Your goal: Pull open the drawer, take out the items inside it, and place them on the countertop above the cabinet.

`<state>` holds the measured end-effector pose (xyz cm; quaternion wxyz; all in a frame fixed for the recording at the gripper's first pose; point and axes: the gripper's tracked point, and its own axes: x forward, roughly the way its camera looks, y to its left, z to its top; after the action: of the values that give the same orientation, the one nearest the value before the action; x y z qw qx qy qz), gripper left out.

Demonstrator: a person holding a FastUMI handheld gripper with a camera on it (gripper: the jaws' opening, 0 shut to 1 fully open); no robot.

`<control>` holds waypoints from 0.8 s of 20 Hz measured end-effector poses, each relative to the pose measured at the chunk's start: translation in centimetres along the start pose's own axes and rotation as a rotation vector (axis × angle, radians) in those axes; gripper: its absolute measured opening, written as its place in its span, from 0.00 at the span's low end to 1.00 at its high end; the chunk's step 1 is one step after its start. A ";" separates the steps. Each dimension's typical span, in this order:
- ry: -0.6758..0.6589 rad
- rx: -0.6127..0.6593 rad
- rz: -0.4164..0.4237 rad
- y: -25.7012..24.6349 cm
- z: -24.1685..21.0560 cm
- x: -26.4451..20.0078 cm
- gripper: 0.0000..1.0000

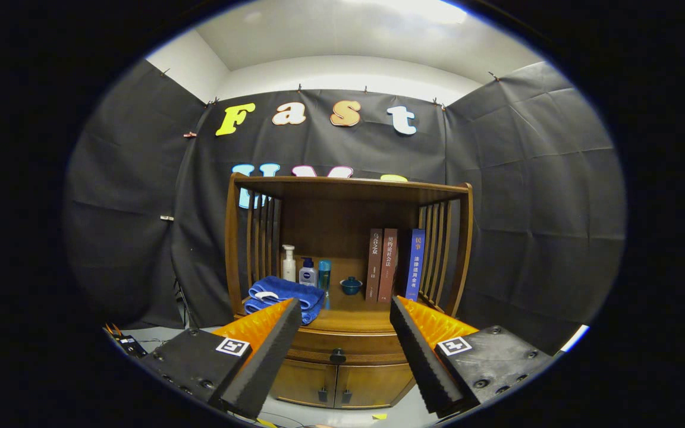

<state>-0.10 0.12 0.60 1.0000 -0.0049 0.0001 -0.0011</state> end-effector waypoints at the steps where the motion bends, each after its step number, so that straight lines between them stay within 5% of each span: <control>1: 0.001 0.000 0.000 0.1 -0.1 0.2 0.99; 16: 0.093 0.007 -0.004 0.0 -6.0 5.5 0.99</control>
<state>5.38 0.06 -5.43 0.9989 -0.0014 0.0464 -0.0035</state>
